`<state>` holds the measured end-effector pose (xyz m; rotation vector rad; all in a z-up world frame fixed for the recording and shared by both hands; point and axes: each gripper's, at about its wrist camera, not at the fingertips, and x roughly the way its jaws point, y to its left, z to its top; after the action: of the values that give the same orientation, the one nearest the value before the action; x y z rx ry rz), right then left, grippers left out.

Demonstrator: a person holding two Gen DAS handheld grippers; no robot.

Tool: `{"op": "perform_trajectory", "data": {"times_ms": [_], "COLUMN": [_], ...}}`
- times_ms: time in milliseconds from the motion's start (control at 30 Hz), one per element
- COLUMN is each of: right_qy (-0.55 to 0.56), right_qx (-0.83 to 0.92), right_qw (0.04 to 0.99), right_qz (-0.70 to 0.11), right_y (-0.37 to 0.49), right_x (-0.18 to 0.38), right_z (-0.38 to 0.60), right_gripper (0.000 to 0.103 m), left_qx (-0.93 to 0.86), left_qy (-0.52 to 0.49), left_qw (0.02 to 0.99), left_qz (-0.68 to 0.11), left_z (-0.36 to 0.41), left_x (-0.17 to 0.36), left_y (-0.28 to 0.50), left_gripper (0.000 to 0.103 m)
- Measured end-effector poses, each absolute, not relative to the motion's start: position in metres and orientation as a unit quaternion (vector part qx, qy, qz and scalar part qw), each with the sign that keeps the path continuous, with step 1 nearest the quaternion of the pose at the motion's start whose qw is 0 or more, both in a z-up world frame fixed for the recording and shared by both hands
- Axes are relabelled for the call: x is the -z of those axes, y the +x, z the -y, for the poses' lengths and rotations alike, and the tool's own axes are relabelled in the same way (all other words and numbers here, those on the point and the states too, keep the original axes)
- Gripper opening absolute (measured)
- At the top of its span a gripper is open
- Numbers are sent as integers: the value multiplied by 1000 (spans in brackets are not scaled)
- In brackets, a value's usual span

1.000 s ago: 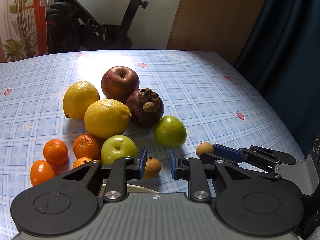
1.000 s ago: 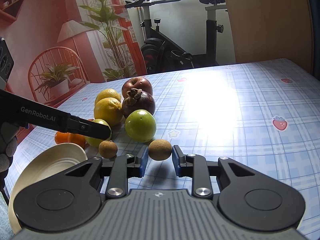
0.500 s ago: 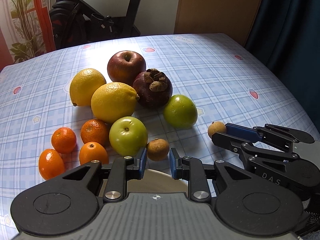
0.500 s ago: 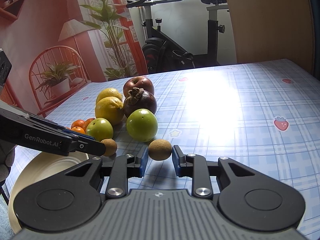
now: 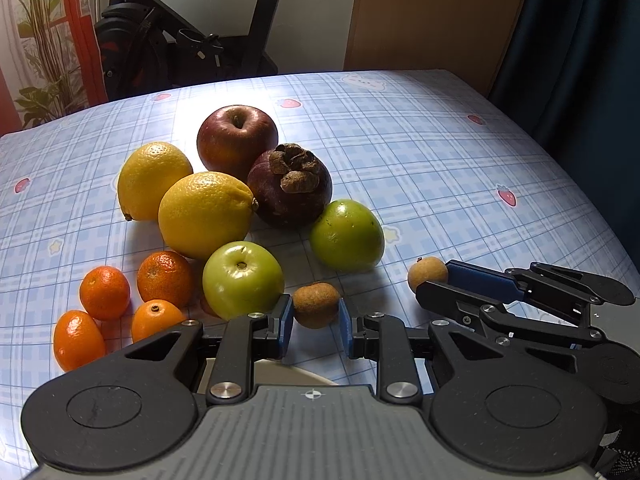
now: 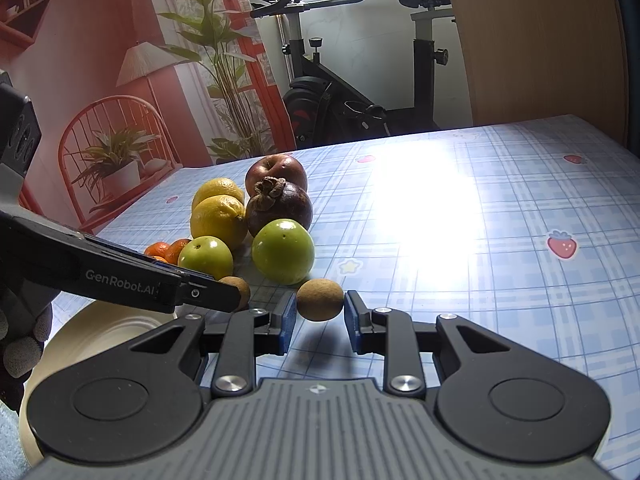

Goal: Organize fruits
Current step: 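Carry the brown fruit in the left gripper over the cream plate while the right gripper carries its own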

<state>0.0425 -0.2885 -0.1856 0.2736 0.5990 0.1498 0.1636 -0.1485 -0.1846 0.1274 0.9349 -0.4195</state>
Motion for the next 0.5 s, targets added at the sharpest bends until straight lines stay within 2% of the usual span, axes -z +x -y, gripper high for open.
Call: {"op": "perform_trajectory", "data": {"times_ms": [500], "right_qy": [150], "right_qx": [-66], "right_qw": [942], "right_qz": [-293], "right_y": [43], "right_x": [188], "right_z": [298], "right_gripper": [29], "left_qx": [201], "left_qy": [85], "left_qw": [874], "left_qz": [-434], "left_z": [157], "left_x": [188], "left_y": [165], "left_gripper": [30]}}
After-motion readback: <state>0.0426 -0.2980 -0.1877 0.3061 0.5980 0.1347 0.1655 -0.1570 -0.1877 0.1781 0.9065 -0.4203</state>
